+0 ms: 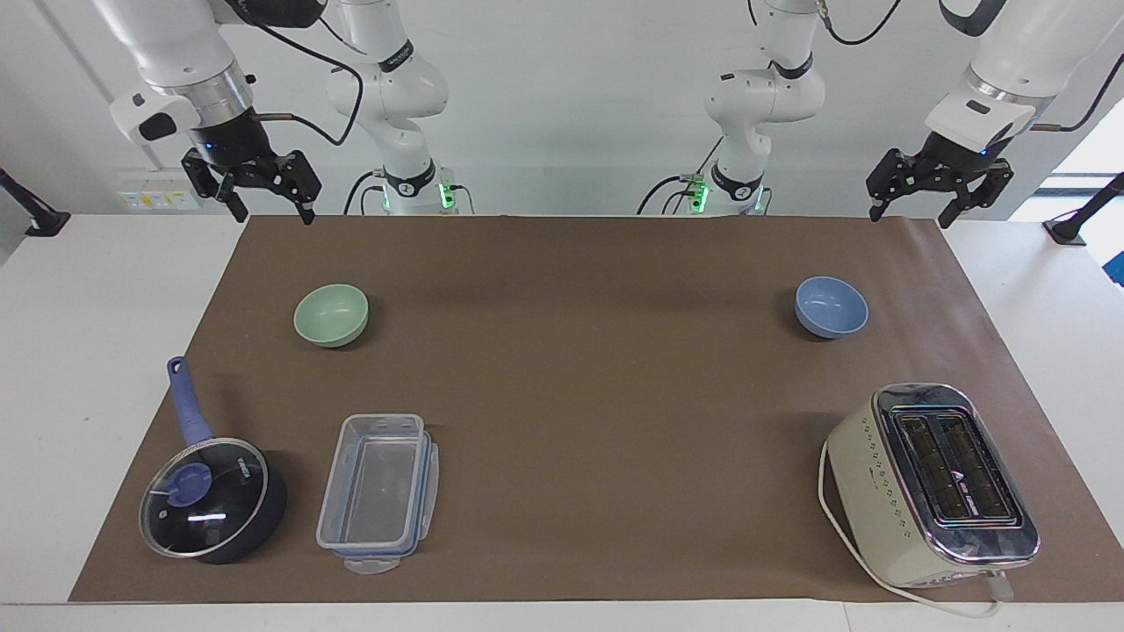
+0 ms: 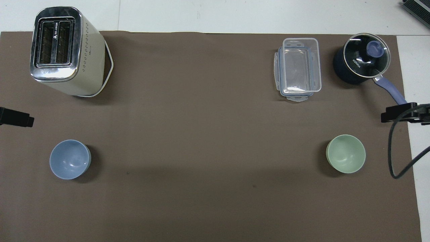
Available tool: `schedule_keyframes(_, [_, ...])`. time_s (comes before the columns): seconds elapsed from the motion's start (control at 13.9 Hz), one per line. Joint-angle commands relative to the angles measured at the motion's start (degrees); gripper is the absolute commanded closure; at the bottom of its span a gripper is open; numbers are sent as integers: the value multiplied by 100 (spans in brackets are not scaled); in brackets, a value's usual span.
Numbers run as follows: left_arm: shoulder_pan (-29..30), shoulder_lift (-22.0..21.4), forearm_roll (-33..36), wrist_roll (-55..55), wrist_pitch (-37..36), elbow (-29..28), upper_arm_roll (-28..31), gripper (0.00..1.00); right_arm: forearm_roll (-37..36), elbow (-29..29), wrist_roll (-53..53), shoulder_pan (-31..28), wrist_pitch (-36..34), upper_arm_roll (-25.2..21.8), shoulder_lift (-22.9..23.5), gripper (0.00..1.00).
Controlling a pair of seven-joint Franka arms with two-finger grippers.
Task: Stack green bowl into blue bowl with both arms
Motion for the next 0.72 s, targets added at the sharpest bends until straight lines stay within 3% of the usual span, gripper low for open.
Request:
schedule_keyframes(0.0, [53, -71, -65, 180, 49, -23, 3, 0, -37, -273, -168, -68, 167, -15, -183, 0])
schedule_keyframes(0.65, [53, -71, -65, 260, 40, -14, 3, 0, -37, -1827, -695, -182, 1669, -42, -7, 0])
